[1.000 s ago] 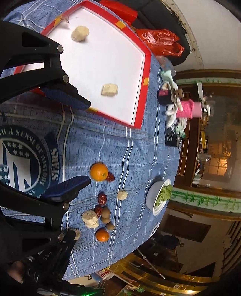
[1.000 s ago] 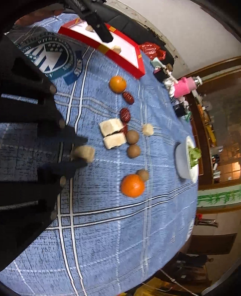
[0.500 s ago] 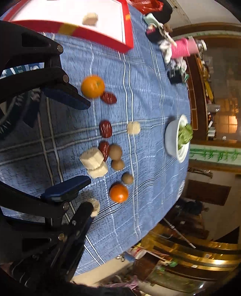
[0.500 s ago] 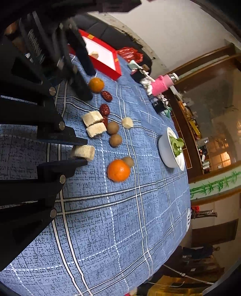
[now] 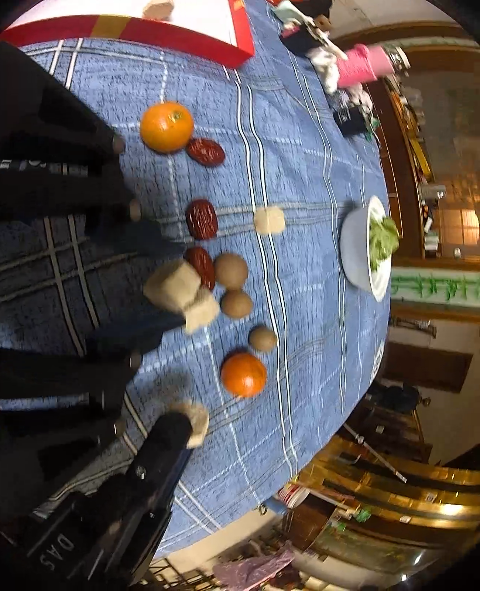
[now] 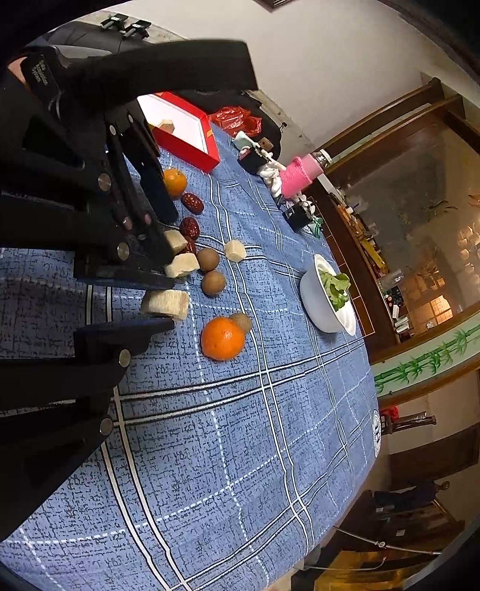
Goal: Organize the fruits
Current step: 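Grasp a beige cube with the right tool while the left tool grasps another cube, then lift both held cubes and carry them over the white box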
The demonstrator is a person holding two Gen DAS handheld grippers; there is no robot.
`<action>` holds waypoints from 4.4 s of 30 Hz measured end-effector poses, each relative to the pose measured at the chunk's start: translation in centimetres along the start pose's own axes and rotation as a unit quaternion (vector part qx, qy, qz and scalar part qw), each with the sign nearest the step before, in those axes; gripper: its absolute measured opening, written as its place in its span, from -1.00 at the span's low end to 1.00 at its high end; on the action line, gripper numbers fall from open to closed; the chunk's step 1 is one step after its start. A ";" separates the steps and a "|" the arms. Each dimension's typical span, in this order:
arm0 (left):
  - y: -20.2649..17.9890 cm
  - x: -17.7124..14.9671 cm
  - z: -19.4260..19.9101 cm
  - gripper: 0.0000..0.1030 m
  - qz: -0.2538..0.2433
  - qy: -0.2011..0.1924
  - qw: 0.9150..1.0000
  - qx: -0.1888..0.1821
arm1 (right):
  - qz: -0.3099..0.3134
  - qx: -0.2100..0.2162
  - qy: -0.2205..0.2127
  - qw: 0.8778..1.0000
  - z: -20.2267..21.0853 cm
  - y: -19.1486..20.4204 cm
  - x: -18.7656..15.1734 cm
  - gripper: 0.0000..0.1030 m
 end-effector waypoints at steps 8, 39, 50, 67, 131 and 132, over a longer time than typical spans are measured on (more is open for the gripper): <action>0.4 -0.2 0.2 -0.64 0.006 0.003 1.000 -0.025 | -0.003 0.000 -0.003 1.000 0.0 -0.1 0.1 -0.70; 5.6 -4.4 7.8 -0.64 0.087 -0.060 0.994 0.023 | 0.067 -0.004 -0.009 0.998 -0.6 2.4 -0.6 -0.70; 7.0 -5.2 9.4 -0.64 0.102 -0.074 0.991 0.043 | 0.075 -0.009 -0.013 0.997 -0.6 2.8 -0.7 -0.70; 10.6 -6.0 13.1 -0.63 0.136 -0.096 0.981 0.095 | 0.110 -0.014 -0.025 0.993 0.0 3.9 -0.9 -0.70; 25.6 -10.1 11.2 -0.63 0.272 -0.022 0.948 0.163 | 0.303 0.158 0.143 0.929 -17.7 32.8 -4.4 -0.71; 25.6 -10.1 11.1 -0.63 0.272 -0.022 0.948 0.165 | 0.308 0.157 0.145 0.927 -17.8 33.0 -4.5 -0.71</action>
Point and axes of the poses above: each gripper's, at about its wrist camera, not at the fingertips, and z roughly against the way its jaws point, y to its left, x to its top, the point moved 4 cm from there along -z, roughly the way its jaws point, and after that the axes turned 3 degrees about x, right-handed, at the moved point
